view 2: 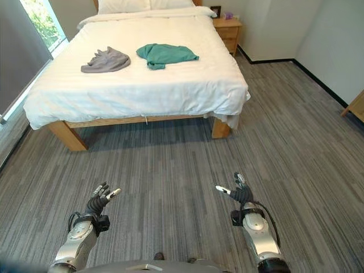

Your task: Pick up bed clothes into laundry basket.

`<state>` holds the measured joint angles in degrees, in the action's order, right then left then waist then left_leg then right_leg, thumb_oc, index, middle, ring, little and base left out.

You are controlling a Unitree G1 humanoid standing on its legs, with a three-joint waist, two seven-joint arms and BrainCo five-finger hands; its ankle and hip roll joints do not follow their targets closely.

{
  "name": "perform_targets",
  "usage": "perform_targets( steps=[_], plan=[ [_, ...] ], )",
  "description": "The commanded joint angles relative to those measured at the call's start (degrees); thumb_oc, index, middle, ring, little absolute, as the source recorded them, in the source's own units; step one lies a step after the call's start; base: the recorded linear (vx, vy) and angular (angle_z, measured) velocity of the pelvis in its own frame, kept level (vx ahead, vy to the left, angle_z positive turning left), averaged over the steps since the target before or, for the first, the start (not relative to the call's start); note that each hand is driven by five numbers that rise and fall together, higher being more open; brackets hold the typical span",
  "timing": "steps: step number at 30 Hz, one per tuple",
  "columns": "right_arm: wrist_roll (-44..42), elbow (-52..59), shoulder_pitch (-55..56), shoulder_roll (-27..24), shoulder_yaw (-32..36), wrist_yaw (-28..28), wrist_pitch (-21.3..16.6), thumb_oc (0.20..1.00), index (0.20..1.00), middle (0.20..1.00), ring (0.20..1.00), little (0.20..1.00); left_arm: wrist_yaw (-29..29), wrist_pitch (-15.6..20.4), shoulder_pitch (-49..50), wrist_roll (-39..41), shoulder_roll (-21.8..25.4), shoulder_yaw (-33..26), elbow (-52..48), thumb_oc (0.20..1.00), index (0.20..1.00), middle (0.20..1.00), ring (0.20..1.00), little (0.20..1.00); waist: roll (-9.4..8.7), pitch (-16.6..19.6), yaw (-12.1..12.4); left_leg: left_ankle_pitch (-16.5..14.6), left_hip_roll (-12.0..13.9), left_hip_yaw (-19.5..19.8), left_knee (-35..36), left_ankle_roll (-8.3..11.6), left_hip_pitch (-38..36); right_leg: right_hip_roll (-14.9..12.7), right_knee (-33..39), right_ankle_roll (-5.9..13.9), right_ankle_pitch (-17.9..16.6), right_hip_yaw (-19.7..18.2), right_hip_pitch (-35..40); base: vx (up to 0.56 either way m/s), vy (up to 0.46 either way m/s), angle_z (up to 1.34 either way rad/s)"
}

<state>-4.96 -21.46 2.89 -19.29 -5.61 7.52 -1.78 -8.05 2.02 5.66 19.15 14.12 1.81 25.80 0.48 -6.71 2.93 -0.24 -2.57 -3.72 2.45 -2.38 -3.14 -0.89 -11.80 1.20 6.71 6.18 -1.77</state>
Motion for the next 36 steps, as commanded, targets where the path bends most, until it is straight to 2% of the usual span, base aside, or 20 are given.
perform_targets(
  steps=[1,4,8,11,12,14,16,17,18,19,20,22,25,26,27,28,29,30,33,36],
  plan=[
    [1.3,1.1,-2.9,1.5,-2.0,0.8,-2.2,1.000,1.000,1.000,1.000,1.000,-1.7,2.0,-2.9,-0.5,4.7,-3.5,-4.4,1.000,1.000,1.000,1.000,1.000,-2.59,-3.3,1.6,0.9,-1.4,3.8,-0.7,-3.43,0.0,-9.1,-15.6,3.41,-18.0,-0.4,-8.6,0.04,0.220,-0.08],
    [0.6,1.6,-1.3,2.8,-1.5,0.3,-1.9,1.000,1.000,1.000,1.000,1.000,-1.8,1.6,-3.3,-1.7,5.3,-3.7,-4.8,1.000,1.000,1.000,1.000,1.000,-2.43,-4.8,0.2,0.3,-0.9,5.9,-0.7,-3.51,-2.2,-7.4,-19.1,4.10,-19.3,-1.2,-15.7,0.22,0.047,-0.08],
    [0.3,2.0,-0.5,2.4,-1.0,-0.1,-1.8,1.000,1.000,1.000,1.000,1.000,-1.9,2.0,-4.2,-1.3,4.9,-3.6,-4.2,1.000,1.000,1.000,1.000,1.000,-2.78,-5.7,-3.2,-2.7,-0.3,9.5,1.8,-1.87,-9.3,-7.0,-4.9,4.69,-20.6,1.1,-19.1,0.39,-0.081,0.41],
    [0.0,2.5,-0.5,1.7,-0.5,0.2,-1.8,1.000,1.000,1.000,1.000,1.000,-1.7,1.8,-6.5,-1.8,4.8,-2.7,-1.6,1.000,1.000,1.000,1.000,1.000,-2.90,-5.9,-6.7,-5.6,1.5,13.6,2.6,-0.21,-15.0,-3.6,9.8,6.36,-24.1,0.1,-20.9,0.56,-0.110,0.67],
    [-0.2,3.4,-0.3,1.8,0.4,0.4,-1.8,1.000,1.000,1.000,1.000,1.000,-1.7,1.7,-6.8,-2.5,4.1,-2.5,-1.6,1.000,1.000,1.000,1.000,1.000,-3.21,-5.1,-7.7,-6.5,2.5,14.9,2.6,0.53,-18.3,-4.5,13.9,7.46,-27.1,4.1,-21.9,0.75,-0.164,0.46],
    [-0.1,5.0,0.3,1.4,1.1,-0.1,-1.7,1.000,1.000,1.000,1.000,1.000,-0.9,1.7,-6.1,-2.2,3.6,-2.1,-2.5,1.000,1.000,1.000,1.000,1.000,-3.77,-3.9,-8.3,-6.0,2.9,16.0,1.1,1.24,-19.7,-5.7,12.7,6.70,-28.2,6.9,-20.0,0.64,-0.179,0.59],
    [0.0,6.0,0.6,0.1,1.3,-0.7,-2.1,1.000,1.000,1.000,1.000,1.000,-0.1,1.6,-5.2,-2.9,3.5,-1.0,-3.4,1.000,1.000,1.000,1.000,1.000,-2.97,-2.4,-8.3,-2.6,4.9,14.0,-10.1,4.32,-18.0,-4.7,9.7,4.02,-25.2,8.0,-17.8,0.50,-0.152,0.64],
    [0.0,6.0,0.6,0.1,1.3,-0.7,-2.1,1.000,1.000,1.000,1.000,1.000,-0.1,1.6,-5.2,-2.9,3.5,-1.1,-3.4,1.000,1.000,1.000,1.000,1.000,-2.70,-2.3,-8.3,-3.0,5.2,13.8,-10.3,4.31,-18.0,-4.4,9.6,4.12,-24.9,8.1,-17.9,0.59,-0.214,0.54],
    [-0.3,5.3,0.2,-0.9,0.6,-0.6,-2.2,1.000,1.000,1.000,1.000,1.000,0.2,1.2,-4.8,-2.5,2.6,-0.1,-3.4,1.000,1.000,1.000,1.000,1.000,-2.44,-1.7,-8.0,8.2,6.2,10.4,-30.4,7.73,-11.9,-3.3,7.6,0.82,-20.6,7.8,-13.8,0.62,-0.307,0.40],
    [-1.0,5.9,-0.3,-1.4,0.8,-0.3,-1.9,1.000,1.000,1.000,1.000,1.000,-0.1,0.9,-4.7,-1.6,2.2,-0.3,-4.5,1.000,1.000,1.000,1.000,1.000,-3.62,-2.1,-7.5,11.6,5.7,8.0,-42.5,8.60,-6.6,-3.7,7.5,-0.86,-19.1,8.2,-11.1,0.75,-0.486,0.24],
    [-3.3,6.1,-1.0,-1.3,1.2,0.7,-2.2,1.000,1.000,1.000,1.000,1.000,0.1,1.2,-4.9,0.2,2.0,-0.1,-5.5,1.000,1.000,1.000,1.000,1.000,-5.45,-4.0,-6.0,11.8,4.3,6.3,-54.7,7.92,1.6,-4.3,8.2,-2.67,-17.7,7.3,-8.2,0.44,-0.453,0.06],
    [-4.3,5.3,-3.0,-1.8,1.3,2.2,-2.1,1.000,1.000,1.000,1.000,1.000,0.2,0.8,-6.0,0.2,2.3,0.5,-6.8,1.000,1.000,1.000,1.000,1.000,-6.60,-6.4,-3.1,7.9,4.4,4.5,-61.5,4.61,12.9,-3.0,9.6,-4.03,-15.4,5.7,-3.7,0.39,-0.345,-0.08],
    [-3.6,6.2,-3.4,-2.7,2.4,2.9,-1.7,1.000,1.000,1.000,1.000,1.000,0.5,0.7,-7.1,0.2,2.7,1.0,-7.6,1.000,1.000,1.000,1.000,1.000,-6.98,-6.9,-1.2,7.1,7.5,0.3,-55.6,3.64,21.0,-2.7,11.8,-4.14,-13.9,4.9,0.5,0.40,-0.127,-0.56],
    [-3.6,7.3,-3.5,-2.9,3.5,3.7,-1.9,1.000,1.000,1.000,1.000,1.000,0.9,1.0,-8.2,0.5,3.0,1.7,-8.5,1.000,1.000,1.000,1.000,1.000,-5.59,-6.4,-0.2,8.7,10.7,-4.5,-40.5,5.04,23.1,-2.1,13.4,-3.18,-12.4,6.1,3.9,0.52,-0.060,-0.27],
    [-3.6,7.3,-3.5,-2.9,3.6,3.7,-1.9,1.000,1.000,1.000,1.000,1.000,0.9,1.0,-8.2,0.5,3.0,1.8,-8.5,1.000,1.000,1.000,1.000,1.000,-6.13,-6.5,0.0,9.4,10.1,-5.1,-39.3,4.89,22.5,-2.7,13.5,-3.09,-12.5,5.9,3.9,0.71,0.074,-0.10],
    [-2.7,8.4,-3.2,-3.1,3.9,3.3,-2.2,1.000,1.000,1.000,1.000,1.000,2.1,1.6,-8.3,0.7,3.0,2.4,-9.0,1.000,1.000,1.000,1.000,1.000,-4.59,-5.4,0.7,11.2,9.4,-6.5,-27.6,5.37,22.3,-1.6,14.1,-2.16,-11.4,5.3,5.5,0.35,0.077,-0.31],
    [-2.6,8.4,-3.1,-3.2,3.9,3.3,-2.2,1.000,1.000,1.000,1.000,1.000,2.2,1.6,-8.2,0.7,3.0,2.5,-9.0,1.000,1.000,1.000,1.000,1.000,-4.92,-5.5,0.9,11.6,9.0,-6.9,-26.6,5.36,21.5,-2.1,14.2,-2.05,-11.3,5.2,5.8,0.78,0.160,-0.24],
    [-0.9,9.1,-3.0,-3.4,4.0,2.3,-2.4,1.000,1.000,1.000,1.000,1.000,3.3,2.0,-7.6,0.4,3.1,2.5,-9.6,1.000,1.000,1.000,1.000,1.000,-3.92,-4.1,2.4,13.0,6.7,-7.1,-13.6,5.22,20.8,-0.9,15.6,-1.16,-9.9,3.7,9.4,0.61,0.101,0.03],
    [-0.5,9.4,-3.3,-3.0,4.2,1.7,-2.4,1.000,1.000,1.000,1.000,1.000,3.8,2.0,-7.4,-0.5,2.8,2.4,-10.0,1.000,1.000,1.000,1.000,1.000,-3.91,-2.9,2.8,15.6,5.8,-11.9,-8.0,5.67,19.2,-0.4,16.4,-0.65,-9.2,3.2,13.6,0.59,0.064,-0.35],
    [-0.1,11.1,-3.7,-1.7,2.9,0.0,-2.6,1.000,1.000,1.000,1.000,1.000,4.8,1.9,-6.2,-1.2,2.9,2.0,-10.6,1.000,1.000,1.000,1.000,1.000,-4.51,-0.4,3.7,12.2,3.2,-12.6,-4.6,2.16,13.7,-2.5,12.8,1.58,-9.0,2.4,14.6,0.50,0.115,-0.07]
  ],
)
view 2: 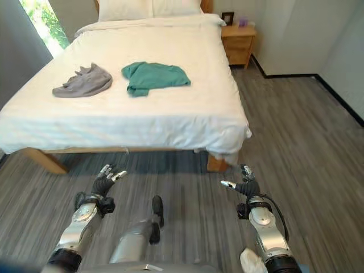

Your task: Pick up bed clothes into laundry basket.

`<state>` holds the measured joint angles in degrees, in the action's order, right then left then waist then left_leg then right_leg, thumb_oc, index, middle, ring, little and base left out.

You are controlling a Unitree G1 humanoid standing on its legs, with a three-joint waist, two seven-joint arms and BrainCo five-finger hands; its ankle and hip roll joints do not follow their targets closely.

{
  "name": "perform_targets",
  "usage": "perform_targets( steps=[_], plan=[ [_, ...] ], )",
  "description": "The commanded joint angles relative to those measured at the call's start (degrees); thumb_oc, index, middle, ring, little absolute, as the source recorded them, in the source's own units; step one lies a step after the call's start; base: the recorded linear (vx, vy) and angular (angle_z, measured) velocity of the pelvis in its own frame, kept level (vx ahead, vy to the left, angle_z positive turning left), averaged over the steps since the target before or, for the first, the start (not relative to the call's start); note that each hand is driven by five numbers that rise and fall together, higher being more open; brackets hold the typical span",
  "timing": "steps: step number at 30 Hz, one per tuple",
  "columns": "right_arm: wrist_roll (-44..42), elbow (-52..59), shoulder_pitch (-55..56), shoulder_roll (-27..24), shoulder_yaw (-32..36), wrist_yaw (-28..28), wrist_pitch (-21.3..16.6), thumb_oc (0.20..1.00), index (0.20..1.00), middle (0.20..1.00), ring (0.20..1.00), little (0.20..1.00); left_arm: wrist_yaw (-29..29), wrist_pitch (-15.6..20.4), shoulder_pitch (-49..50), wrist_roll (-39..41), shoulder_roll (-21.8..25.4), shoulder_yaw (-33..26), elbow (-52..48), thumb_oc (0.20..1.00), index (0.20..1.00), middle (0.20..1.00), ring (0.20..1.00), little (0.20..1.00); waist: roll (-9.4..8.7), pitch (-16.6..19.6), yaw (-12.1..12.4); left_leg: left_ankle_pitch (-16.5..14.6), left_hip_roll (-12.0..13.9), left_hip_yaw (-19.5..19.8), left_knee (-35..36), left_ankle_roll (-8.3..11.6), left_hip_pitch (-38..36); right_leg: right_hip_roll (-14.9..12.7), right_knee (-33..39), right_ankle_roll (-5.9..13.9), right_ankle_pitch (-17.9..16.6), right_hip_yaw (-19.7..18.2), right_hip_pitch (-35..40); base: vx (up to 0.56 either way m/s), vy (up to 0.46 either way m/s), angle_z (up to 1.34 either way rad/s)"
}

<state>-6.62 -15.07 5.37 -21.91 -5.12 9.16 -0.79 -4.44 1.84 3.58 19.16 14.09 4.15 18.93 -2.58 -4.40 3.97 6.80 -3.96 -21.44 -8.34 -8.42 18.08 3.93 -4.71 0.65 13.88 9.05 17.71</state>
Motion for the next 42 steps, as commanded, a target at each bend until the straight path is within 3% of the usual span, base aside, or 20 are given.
perform_targets(
  steps=[1,2,5,6,7,8,9,11,12,13,14,18,22,29,30,32,33,36,40,42],
  plan=[
    [2.4,4.7,-6.1,1.2,1.7,-2.1,-3.8,1.000,1.000,1.000,1.000,1.000,2.1,2.0,-3.7,-1.3,3.1,0.1,-3.8,1.000,1.000,1.000,1.000,1.000,-2.08,-1.9,3.3,4.1,3.5,5.6,6.8,7.07,-9.2,-9.1,1.4,3.34,-17.9,-0.6,-5.2,0.36,0.128,-0.46],
    [2.4,4.7,-6.1,1.2,1.7,-2.1,-3.8,1.000,1.000,1.000,1.000,1.000,2.1,2.0,-3.7,-1.3,3.2,0.1,-3.8,1.000,1.000,1.000,1.000,1.000,-2.02,-1.7,3.5,4.2,3.7,5.4,6.9,7.06,-9.1,-9.0,1.4,3.31,-18.0,-0.8,-5.5,0.25,0.125,-0.33],
    [1.8,4.1,-7.2,2.9,1.0,-2.2,-3.8,1.000,1.000,1.000,1.000,1.000,4.7,1.7,-3.9,0.3,4.8,1.2,-4.8,1.000,1.000,1.000,1.000,1.000,-0.34,-2.7,3.0,0.8,4.0,3.4,8.8,3.51,-14.7,-12.0,-24.0,7.70,-29.7,-1.5,-14.7,0.28,0.225,-0.13],
    [0.7,3.9,-6.6,4.2,0.4,-2.5,-3.7,1.000,1.000,1.000,1.000,1.000,5.0,1.5,-4.5,1.9,5.0,2.5,-4.8,1.000,1.000,1.000,1.000,1.000,1.51,-3.6,1.0,-1.1,4.8,6.1,10.0,2.47,-19.0,-11.6,-30.4,6.95,-30.5,-2.2,-21.0,0.34,0.170,0.21],
    [0.7,4.0,-6.6,4.2,0.4,-2.6,-3.7,1.000,1.000,1.000,1.000,1.000,5.0,1.6,-4.5,1.9,5.0,2.5,-4.8,1.000,1.000,1.000,1.000,1.000,1.15,-3.8,0.7,-1.1,4.3,6.3,10.1,2.39,-19.2,-12.2,-31.3,7.05,-29.8,-2.0,-21.1,0.47,0.045,0.63],
    [1.7,4.7,-5.6,4.4,0.5,-3.0,-3.2,1.000,1.000,1.000,1.000,1.000,5.4,1.4,-5.2,0.6,5.6,3.8,-5.3,1.000,1.000,1.000,1.000,1.000,1.77,-4.6,-1.2,-1.9,4.5,9.3,11.3,2.51,-22.2,-13.1,-28.7,5.78,-28.8,-2.7,-26.3,0.23,-0.043,1.00],
    [1.7,4.8,-5.5,4.4,0.5,-3.0,-3.2,1.000,1.000,1.000,1.000,1.000,5.4,1.4,-5.1,0.5,5.5,3.8,-5.3,1.000,1.000,1.000,1.000,1.000,1.74,-4.6,-1.5,-1.9,4.5,9.6,11.4,2.53,-22.3,-13.2,-28.8,5.79,-28.6,-2.5,-26.1,0.33,-0.087,0.95],
    [1.3,5.4,-3.9,4.7,1.5,-3.6,-3.1,1.000,1.000,1.000,1.000,1.000,6.6,1.5,-6.2,-1.0,6.5,5.7,-6.1,1.000,1.000,1.000,1.000,1.000,1.48,-4.8,-3.6,-2.6,4.1,12.7,12.2,3.55,-24.3,-13.0,-21.1,5.15,-28.6,-5.0,-28.9,0.38,-0.186,1.02],
    [1.1,5.9,-1.9,4.1,2.7,-3.5,-3.4,1.000,1.000,1.000,1.000,1.000,7.7,1.7,-7.3,-1.5,6.7,8.1,-5.5,1.000,1.000,1.000,1.000,1.000,0.04,-4.6,-6.6,-4.9,2.3,18.3,12.2,4.53,-26.2,-9.2,-5.9,5.70,-28.0,-13.9,-27.8,0.56,-0.253,1.27],
    [1.0,6.1,-0.9,3.5,3.5,-3.4,-3.5,1.000,1.000,1.000,1.000,1.000,8.3,2.0,-8.2,-2.4,6.9,9.4,-4.9,1.000,1.000,1.000,1.000,1.000,-0.41,-4.6,-8.3,-5.4,1.8,21.4,12.4,4.56,-27.0,-6.1,-2.5,6.84,-28.9,-21.4,-27.8,0.49,-0.199,1.36],
    [3.2,6.1,-0.4,1.9,5.3,-2.2,-2.7,1.000,1.000,1.000,1.000,1.000,7.1,1.4,-9.2,-5.2,7.5,9.0,-3.6,1.000,1.000,1.000,1.000,1.000,-0.92,-4.4,-8.7,-5.6,1.4,22.9,12.5,4.70,-26.2,-4.8,-0.9,7.62,-26.4,-25.0,-26.1,0.18,-0.037,1.63],
    [1.5,8.9,0.8,0.7,6.6,-4.8,-3.4,1.000,1.000,1.000,1.000,1.000,10.8,2.1,-7.0,-1.5,6.9,10.8,-5.5,1.000,1.000,1.000,1.000,1.000,-2.16,-2.7,-7.4,-4.8,0.9,24.8,13.0,4.88,-25.4,-7.0,1.5,7.37,-28.7,-22.7,-22.3,0.11,-0.106,1.51],
    [3.5,7.3,-4.5,-4.8,10.3,-3.1,-3.8,1.000,1.000,1.000,1.000,1.000,13.1,2.0,-2.7,1.5,8.5,10.2,-7.7,1.000,1.000,1.000,1.000,1.000,-2.20,-1.1,-5.6,-3.5,1.1,28.5,13.3,5.47,-23.6,-6.9,5.6,5.85,-26.8,-20.7,-20.2,0.09,-0.100,0.22],
    [4.2,1.5,-13.3,-13.1,8.6,-3.0,-3.1,1.000,1.000,1.000,1.000,1.000,12.9,1.2,3.2,5.2,9.8,7.9,-7.6,1.000,1.000,1.000,1.000,1.000,-2.87,-0.9,-2.3,-3.2,1.8,31.9,13.3,6.48,-23.2,-6.6,7.3,4.35,-24.8,-17.3,-18.1,0.07,-0.056,0.32],
    [5.6,-4.2,-18.2,-17.8,6.1,-3.3,-2.7,1.000,1.000,1.000,1.000,1.000,13.4,1.2,4.6,6.2,11.1,8.1,-8.1,1.000,1.000,1.000,1.000,1.000,-3.00,-0.9,-0.8,-3.0,1.9,33.0,13.3,6.81,-23.0,-6.8,7.8,4.04,-24.6,-15.9,-17.5,0.04,-0.041,0.32],
    [5.4,-8.6,-21.7,-19.4,3.8,-3.1,-2.6,1.000,1.000,1.000,1.000,1.000,13.5,1.1,5.2,6.9,11.8,8.4,-8.7,1.000,1.000,1.000,1.000,1.000,-3.00,-1.0,-0.5,-3.0,1.9,33.5,13.3,6.91,-22.9,-6.9,8.2,3.96,-24.5,-15.4,-17.2,0.03,-0.044,0.28],
    [6.5,-17.6,-30.1,-23.3,-1.8,-3.0,-1.9,1.000,1.000,1.000,1.000,1.000,14.0,1.3,5.9,9.0,13.5,9.5,-9.9,1.000,1.000,1.000,1.000,1.000,-3.18,-1.4,1.1,-2.7,1.9,34.2,13.3,7.21,-22.5,-7.0,8.4,3.79,-24.6,-14.4,-17.1,0.02,-0.038,0.25],
    [6.7,-26.8,-39.4,-24.5,-8.4,-3.0,-1.5,1.000,1.000,1.000,1.000,1.000,14.0,1.6,6.2,10.7,14.7,10.5,-11.0,1.000,1.000,1.000,1.000,1.000,-3.13,-2.1,2.0,-2.3,1.9,34.9,13.3,7.44,-21.7,-7.0,8.5,3.69,-24.7,-13.6,-17.4,-0.01,-0.041,0.18],
    [11.6,-47.4,-62.8,-28.1,-22.7,-3.6,0.0,1.000,1.000,1.000,1.000,1.000,14.7,1.9,5.5,12.5,17.6,12.8,-9.9,1.000,1.000,1.000,1.000,1.000,-2.80,-4.9,4.7,-1.3,2.1,36.4,13.3,8.04,-18.1,-6.8,8.7,3.14,-24.7,-11.5,-19.7,-0.10,-0.024,0.16],
    [13.3,-50.2,-66.6,-28.4,-25.6,-3.8,0.1,1.000,1.000,1.000,1.000,1.000,14.9,2.1,5.1,12.6,18.1,13.2,-9.9,1.000,1.000,1.000,1.000,1.000,-2.63,-5.6,5.2,-0.8,2.0,36.7,13.3,8.22,-16.9,-6.8,8.8,3.06,-24.9,-11.1,-20.6,-0.13,-0.019,0.17]
  ],
)
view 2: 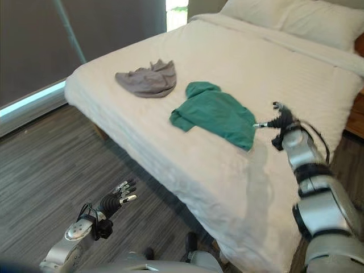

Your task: Pick up bed clothes into laundry basket.

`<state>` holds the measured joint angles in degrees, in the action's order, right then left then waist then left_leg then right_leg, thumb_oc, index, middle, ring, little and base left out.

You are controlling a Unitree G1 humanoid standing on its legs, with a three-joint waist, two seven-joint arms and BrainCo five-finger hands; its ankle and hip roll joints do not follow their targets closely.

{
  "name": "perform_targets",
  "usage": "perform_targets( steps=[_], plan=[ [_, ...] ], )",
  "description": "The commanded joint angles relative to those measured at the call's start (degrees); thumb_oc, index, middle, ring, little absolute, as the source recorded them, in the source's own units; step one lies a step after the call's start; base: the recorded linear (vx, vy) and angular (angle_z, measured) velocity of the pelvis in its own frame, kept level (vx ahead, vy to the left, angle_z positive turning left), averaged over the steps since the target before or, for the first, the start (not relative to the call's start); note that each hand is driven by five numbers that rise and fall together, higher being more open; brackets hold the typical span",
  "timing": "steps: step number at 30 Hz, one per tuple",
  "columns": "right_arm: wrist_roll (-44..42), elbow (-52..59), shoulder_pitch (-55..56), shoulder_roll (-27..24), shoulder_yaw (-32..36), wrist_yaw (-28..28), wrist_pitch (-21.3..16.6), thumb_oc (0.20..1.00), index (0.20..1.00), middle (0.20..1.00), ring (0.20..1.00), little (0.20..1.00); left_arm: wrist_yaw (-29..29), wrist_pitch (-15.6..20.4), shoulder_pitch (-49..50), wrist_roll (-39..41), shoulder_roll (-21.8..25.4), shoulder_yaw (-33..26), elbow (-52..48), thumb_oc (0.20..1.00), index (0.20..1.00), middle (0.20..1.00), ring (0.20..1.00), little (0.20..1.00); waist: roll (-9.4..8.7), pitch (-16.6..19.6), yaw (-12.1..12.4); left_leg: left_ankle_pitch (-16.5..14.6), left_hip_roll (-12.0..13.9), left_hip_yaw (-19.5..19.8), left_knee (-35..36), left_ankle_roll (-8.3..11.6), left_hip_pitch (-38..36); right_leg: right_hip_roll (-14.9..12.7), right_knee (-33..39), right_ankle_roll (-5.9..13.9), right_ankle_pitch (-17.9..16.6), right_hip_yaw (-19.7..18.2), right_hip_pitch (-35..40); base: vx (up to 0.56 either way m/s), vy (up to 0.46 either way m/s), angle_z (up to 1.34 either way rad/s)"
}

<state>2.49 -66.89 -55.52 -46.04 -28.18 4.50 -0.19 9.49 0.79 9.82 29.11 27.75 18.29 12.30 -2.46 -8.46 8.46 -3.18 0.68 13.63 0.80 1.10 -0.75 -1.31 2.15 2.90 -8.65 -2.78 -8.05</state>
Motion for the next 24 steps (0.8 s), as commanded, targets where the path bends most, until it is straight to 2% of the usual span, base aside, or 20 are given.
perform_targets(
  steps=[1,3,9,10,13,14,19,20,21,22,24],
  plan=[
    [6.6,-1.0,-10.5,-4.8,-6.2,0.2,-0.7,1.000,1.000,1.000,1.000,1.000,1.2,3.3,-1.8,2.4,4.7,-0.3,-2.1,1.000,1.000,1.000,1.000,1.000,-2.40,-2.5,1.0,9.8,-2.8,2.2,4.2,-1.07,3.6,-1.6,2.0,0.76,-2.7,1.4,3.7,-0.19,-0.022,0.16],
    [6.7,-6.2,-16.6,-4.7,-8.4,1.0,-0.1,1.000,1.000,1.000,1.000,1.000,1.9,3.3,-3.1,2.2,5.7,2.1,-1.1,1.000,1.000,1.000,1.000,1.000,-1.50,-4.3,2.0,11.1,-3.3,3.1,4.2,-0.63,7.2,-1.7,2.1,0.59,-3.4,2.5,0.6,-0.17,-0.007,0.22],
    [9.6,-12.0,-25.0,-6.0,-13.2,2.1,0.9,1.000,1.000,1.000,1.000,1.000,2.5,3.2,-3.7,1.0,6.0,4.7,2.2,1.000,1.000,1.000,1.000,1.000,-0.26,-7.4,3.0,12.7,-3.4,3.7,4.2,0.04,13.5,-1.3,2.8,0.52,-4.7,3.2,-4.7,-0.11,-0.013,0.21],
    [9.9,-13.1,-27.4,-7.4,-14.1,2.9,1.2,1.000,1.000,1.000,1.000,1.000,3.1,3.1,-2.9,1.2,6.8,5.4,1.3,1.000,1.000,1.000,1.000,1.000,0.64,-8.8,3.5,13.5,-3.3,3.7,4.2,0.34,16.3,-1.2,2.9,0.60,-4.9,3.2,-7.3,-0.11,-0.002,0.06],
    [10.9,-13.7,-30.7,-8.9,-16.1,3.7,1.8,1.000,1.000,1.000,1.000,1.000,3.5,3.1,-2.4,1.8,7.8,5.7,0.4,1.000,1.000,1.000,1.000,1.000,1.42,-9.8,3.6,14.4,-3.5,3.6,4.2,0.94,19.5,-1.0,2.9,0.71,-5.4,3.3,-10.3,-0.17,-0.001,0.03],
    [10.2,-14.1,-32.9,-10.9,-16.7,5.1,1.9,1.000,1.000,1.000,1.000,1.000,3.4,3.5,-2.5,1.9,8.6,6.3,-1.0,1.000,1.000,1.000,1.000,1.000,2.26,-11.3,3.7,15.1,-3.8,3.3,4.2,1.66,23.3,-0.8,2.9,1.00,-6.1,3.1,-13.8,-0.13,-0.005,0.01],
    [7.2,-14.9,-33.8,-13.3,-16.3,5.3,2.1,1.000,1.000,1.000,1.000,1.000,2.0,3.8,-4.1,2.3,7.2,7.7,-3.2,1.000,1.000,1.000,1.000,1.000,2.90,-11.8,3.8,16.3,-3.8,2.5,4.2,2.61,30.3,-0.3,2.9,1.42,-7.2,2.9,-20.1,-0.12,-0.018,-0.04],
    [6.4,-15.8,-33.4,-13.5,-15.6,5.4,2.3,0.940,0.940,0.940,0.940,0.940,1.3,3.7,-5.2,2.4,5.8,8.3,-4.1,1.000,1.000,1.000,1.000,1.000,3.14,-12.6,3.8,16.6,-3.6,2.5,4.2,2.66,31.9,-0.1,2.9,1.36,-7.3,2.6,-21.6,-0.02,-0.020,-0.03],
    [6.4,-15.8,-33.4,-13.6,-15.6,5.3,2.3,0.793,0.793,0.793,0.793,0.793,1.3,3.7,-5.3,2.4,5.7,8.4,-4.1,1.000,1.000,1.000,1.000,1.000,3.13,-12.4,3.8,16.6,-3.6,2.5,4.2,2.67,32.0,0.0,2.9,1.36,-7.3,2.6,-21.7,0.00,0.000,0.00],
    [5.6,-16.4,-32.1,-13.8,-14.6,5.7,2.5,0.209,0.209,0.209,0.209,0.209,0.5,4.0,-6.4,2.3,4.7,8.6,-4.9,1.000,1.000,1.000,1.000,1.000,3.42,-13.1,3.6,16.7,-3.5,2.4,4.2,2.70,32.8,0.2,2.9,1.26,-7.5,2.2,-22.8,-0.01,-0.014,-0.04],
    [5.8,-16.4,-30.4,-13.8,-13.8,5.6,2.4,0.200,0.200,0.200,0.200,0.200,0.3,3.9,-7.2,2.2,4.2,8.9,-4.9,1.000,1.000,1.000,1.000,1.000,3.43,-13.3,3.8,16.8,-3.5,2.2,4.2,2.79,33.2,0.3,2.9,1.17,-7.6,2.2,-23.2,0.00,-0.005,-0.03]
  ],
)
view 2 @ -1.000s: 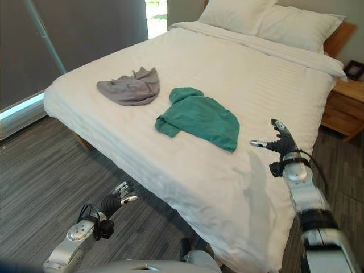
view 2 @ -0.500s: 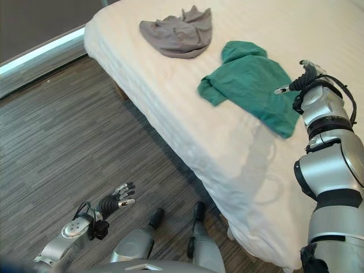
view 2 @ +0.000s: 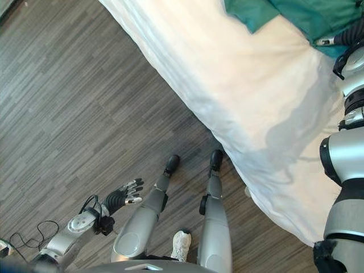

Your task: Pick up bed clothes into laundry basket.

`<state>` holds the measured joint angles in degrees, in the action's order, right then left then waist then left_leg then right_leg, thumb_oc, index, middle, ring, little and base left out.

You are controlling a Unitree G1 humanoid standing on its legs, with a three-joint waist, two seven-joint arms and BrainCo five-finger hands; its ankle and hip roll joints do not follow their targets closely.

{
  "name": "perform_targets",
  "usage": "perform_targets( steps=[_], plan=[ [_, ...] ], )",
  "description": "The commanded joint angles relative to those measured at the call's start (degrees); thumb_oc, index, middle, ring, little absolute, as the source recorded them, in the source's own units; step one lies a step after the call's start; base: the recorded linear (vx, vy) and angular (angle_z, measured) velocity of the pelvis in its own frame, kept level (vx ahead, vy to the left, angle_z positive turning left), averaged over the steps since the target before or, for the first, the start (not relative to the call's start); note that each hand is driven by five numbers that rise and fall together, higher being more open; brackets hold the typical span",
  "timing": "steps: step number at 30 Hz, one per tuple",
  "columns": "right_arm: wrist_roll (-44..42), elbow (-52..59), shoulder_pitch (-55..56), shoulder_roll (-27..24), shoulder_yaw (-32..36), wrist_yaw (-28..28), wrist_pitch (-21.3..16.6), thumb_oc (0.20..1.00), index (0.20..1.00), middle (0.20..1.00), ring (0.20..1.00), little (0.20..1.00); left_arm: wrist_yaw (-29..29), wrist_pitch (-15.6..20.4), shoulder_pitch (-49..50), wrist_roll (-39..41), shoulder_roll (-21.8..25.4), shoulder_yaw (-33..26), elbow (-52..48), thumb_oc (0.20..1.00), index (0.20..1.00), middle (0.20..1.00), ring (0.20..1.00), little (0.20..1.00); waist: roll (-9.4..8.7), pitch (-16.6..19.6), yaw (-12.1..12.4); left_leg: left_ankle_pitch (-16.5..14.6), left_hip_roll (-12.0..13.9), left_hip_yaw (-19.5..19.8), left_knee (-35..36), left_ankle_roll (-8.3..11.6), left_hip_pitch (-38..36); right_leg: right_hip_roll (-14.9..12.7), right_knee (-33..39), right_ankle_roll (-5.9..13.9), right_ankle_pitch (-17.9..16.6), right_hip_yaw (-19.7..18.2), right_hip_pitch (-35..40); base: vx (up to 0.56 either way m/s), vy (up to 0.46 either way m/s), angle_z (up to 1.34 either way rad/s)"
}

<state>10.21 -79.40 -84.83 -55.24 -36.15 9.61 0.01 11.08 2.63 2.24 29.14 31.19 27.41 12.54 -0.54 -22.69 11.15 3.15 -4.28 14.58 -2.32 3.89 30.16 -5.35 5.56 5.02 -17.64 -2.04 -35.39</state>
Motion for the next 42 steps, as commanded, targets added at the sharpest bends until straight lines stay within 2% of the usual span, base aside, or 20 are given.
perform_targets(
  steps=[1,4,7,8,9,10,11,16,17,18,20,21,22,24,26,29,31,35,41,42],
  plan=[
    [-1.0,-3.6,0.2,-4.7,-5.6,0.6,2.2,0.200,0.200,0.200,0.200,0.200,-1.7,2.3,-0.6,2.1,0.6,-0.4,-5.8,1.000,1.000,1.000,1.000,1.000,1.54,0.7,0.9,10.5,1.5,1.1,7.3,0.06,2.5,4.4,-0.6,-0.97,1.5,1.1,3.9,0.00,0.003,-0.04],
    [-2.0,-2.6,1.8,-4.3,-4.2,1.3,2.0,0.200,0.200,0.200,0.200,0.200,-2.5,2.5,-1.4,2.1,0.1,-0.6,-5.5,1.000,1.000,1.000,1.000,1.000,1.26,0.4,0.5,10.3,1.7,0.5,7.3,0.04,1.8,4.5,-0.6,-0.91,1.4,0.7,4.3,0.02,0.021,-0.07],
    [-8.8,1.9,4.9,-3.2,-0.2,2.0,0.7,0.200,0.200,0.200,0.200,0.200,-3.4,2.8,-2.0,2.0,-0.6,-1.0,-4.4,1.000,1.000,1.000,1.000,1.000,0.55,0.3,-0.5,9.6,1.9,-0.3,7.3,0.02,0.1,4.6,-0.6,-0.87,1.7,0.2,5.7,0.04,0.046,-0.12],
    [-15.7,7.4,8.5,-2.3,3.2,2.1,-1.2,0.200,0.200,0.200,0.200,0.200,-3.7,2.8,-2.0,1.9,-0.8,-1.6,-3.7,1.000,1.000,1.000,1.000,1.000,0.08,0.4,-1.7,8.8,2.1,-1.1,7.3,0.01,-1.7,4.7,-0.6,-0.86,2.1,-0.1,7.2,0.05,0.054,-0.14],
    [-15.7,7.7,9.1,-2.3,3.6,2.2,-1.1,0.200,0.200,0.200,0.200,0.200,-3.7,2.8,-1.9,1.9,-0.6,-1.6,-3.7,1.000,1.000,1.000,1.000,1.000,-0.09,0.3,-1.6,8.8,2.1,-1.1,7.3,-0.01,-1.9,4.7,-0.6,-0.86,2.1,-0.2,7.4,0.07,0.042,-0.17],
    [-18.9,11.3,11.0,-2.5,5.1,2.4,-2.0,0.200,0.200,0.200,0.200,0.200,-3.7,2.8,-1.3,2.1,-0.5,-2.0,-3.9,1.000,1.000,1.000,1.000,1.000,-0.36,0.5,-2.2,8.1,2.4,-1.5,7.3,-0.06,-3.4,4.7,-0.6,-0.93,2.6,-0.3,8.6,0.10,0.034,-0.20],
    [-24.4,20.6,16.5,-3.3,10.0,3.8,-3.6,0.200,0.200,0.200,0.200,0.200,-4.0,2.7,-0.5,2.4,-0.3,-3.1,-3.8,1.000,1.000,1.000,1.000,1.000,-1.12,0.9,-3.9,7.2,2.6,-2.2,7.3,-0.19,-6.1,4.6,-0.6,-1.05,3.4,-0.6,10.8,0.12,0.046,-0.19],
    [-33.9,43.1,35.6,-1.5,25.8,6.4,-8.5,0.200,0.200,0.200,0.200,0.200,-4.3,1.9,0.6,2.6,-0.9,-5.2,-2.8,1.000,1.000,1.000,1.000,1.000,-2.36,2.5,-7.3,5.7,2.9,-3.3,7.3,-0.61,-11.6,4.3,-0.6,-1.25,4.6,-1.2,15.3,0.12,0.030,-0.20],
    [-38.6,52.8,47.4,2.6,35.1,6.5,-11.0,0.200,0.200,0.200,0.200,0.200,-4.5,1.5,0.7,2.6,-1.7,-6.2,-1.4,1.000,1.000,1.000,1.000,1.000,-2.79,4.0,-8.4,4.5,2.8,-3.9,7.3,-1.03,-15.1,4.1,-0.6,-1.53,5.6,-1.2,18.6,0.26,0.047,-0.13],
    [-39.7,57.7,53.9,5.2,38.9,5.8,-11.8,0.200,0.200,0.200,0.200,0.200,-4.5,1.3,1.2,2.5,-1.7,-6.9,-0.9,1.000,1.000,1.000,1.000,1.000,-2.87,4.8,-8.8,4.0,2.8,-4.0,7.3,-1.30,-17.1,4.1,-0.7,-1.61,6.1,-1.3,20.5,0.27,0.044,-0.10],
    [-40.6,62.0,60.6,7.5,42.7,4.8,-12.1,0.200,0.200,0.200,0.200,0.200,-4.2,0.9,2.2,2.4,-1.4,-7.3,-0.6,1.000,1.000,1.000,1.000,1.000,-3.09,5.8,-8.8,3.3,2.9,-3.8,7.3,-1.57,-19.4,4.0,-0.9,-1.74,6.9,-1.5,22.6,0.17,0.038,-0.16],
    [-42.5,72.3,69.9,12.9,47.2,2.9,-12.8,0.200,0.200,0.200,0.200,0.200,-3.9,0.1,3.0,1.9,-1.2,-9.5,0.3,1.000,1.000,1.000,1.000,1.000,-2.93,7.8,-9.8,2.6,3.1,-4.0,7.3,-1.96,-22.6,3.8,-1.8,-1.93,8.3,-1.9,25.4,0.15,0.059,-0.23],
    [-43.4,74.4,73.7,15.2,48.8,0.8,-12.8,0.200,0.200,0.200,0.200,0.200,-3.4,-0.2,3.1,1.5,-1.3,-10.6,0.5,1.000,1.000,1.000,1.000,1.000,-2.91,9.0,-10.3,2.8,3.1,-4.1,7.3,-2.10,-24.0,3.7,-2.6,-1.92,8.5,-2.1,26.3,0.19,0.058,-0.23],
    [-43.2,76.7,77.2,17.0,49.7,0.1,-12.3,0.200,0.200,0.200,0.200,0.200,-3.1,-0.3,3.9,1.3,-1.3,-11.5,0.8,1.000,1.000,1.000,1.000,1.000,-2.77,10.1,-10.5,1.7,3.3,-4.2,7.3,-2.39,-26.0,3.8,-2.9,-2.12,9.4,-2.2,28.1,0.10,0.029,-0.20],
    [-45.7,82.2,85.5,25.1,50.9,-3.8,-11.5,0.200,0.200,0.200,0.200,0.200,-1.9,-1.2,6.8,0.8,-2.8,-15.2,1.6,1.000,1.000,1.000,1.000,1.000,-2.68,14.2,-11.2,1.3,3.4,-4.1,7.3,-2.62,-28.9,3.6,-2.5,-1.96,9.5,-2.2,31.3,0.12,0.014,-0.09],
    [-45.2,84.5,89.2,28.8,50.9,-5.0,-10.2,0.200,0.200,0.200,0.200,0.200,-1.6,-1.4,8.4,-0.1,-3.7,-17.4,1.5,1.000,1.000,1.000,1.000,1.000,-2.62,16.6,-11.3,0.7,3.4,-4.1,7.3,-2.94,-30.5,3.6,-2.2,-1.87,9.9,-2.2,33.0,0.12,0.006,-0.04],
    [-51.4,81.7,91.4,35.6,49.1,-6.3,-10.0,0.200,0.200,0.200,0.200,0.200,-1.4,-1.9,10.0,-0.1,-5.6,-19.3,2.1,1.000,1.000,1.000,1.000,1.000,-2.39,19.1,-11.2,-0.1,3.3,-4.3,7.3,-3.33,-32.5,3.3,-2.0,-1.84,10.2,-2.4,34.9,0.06,0.012,-0.02],
    [-51.7,80.2,93.8,40.3,46.0,-7.2,-7.9,0.200,0.200,0.200,0.200,0.200,-2.0,-1.7,10.0,-1.2,-8.5,-21.3,3.0,1.000,1.000,1.000,1.000,1.000,-1.86,20.7,-11.0,-0.3,3.1,-4.3,7.3,-3.62,-33.5,3.1,-1.8,-1.95,10.6,-2.2,36.3,0.01,0.009,0.05],
    [-45.5,80.5,90.6,40.4,45.9,-5.7,-8.2,0.200,0.200,0.200,0.200,0.200,-3.1,-0.3,7.7,-3.1,-10.2,-21.5,3.0,1.000,1.000,1.000,1.000,1.000,-1.21,21.2,-11.0,-0.2,2.8,-4.1,7.3,-4.06,-34.0,2.9,-2.6,-2.00,10.9,-2.1,36.5,-0.03,0.011,0.04],
    [-39.9,76.0,92.8,39.7,43.4,-7.4,-5.3,0.200,0.200,0.200,0.200,0.200,-9.3,1.7,8.9,-6.0,-11.0,-35.2,0.9,1.000,1.000,1.000,1.000,1.000,-2.34,16.4,-9.8,-3.9,4.5,-17.4,7.1,-5.09,-34.5,1.2,-9.6,-0.15,12.7,5.8,32.2,-0.11,-0.021,-0.02]
  ],
)
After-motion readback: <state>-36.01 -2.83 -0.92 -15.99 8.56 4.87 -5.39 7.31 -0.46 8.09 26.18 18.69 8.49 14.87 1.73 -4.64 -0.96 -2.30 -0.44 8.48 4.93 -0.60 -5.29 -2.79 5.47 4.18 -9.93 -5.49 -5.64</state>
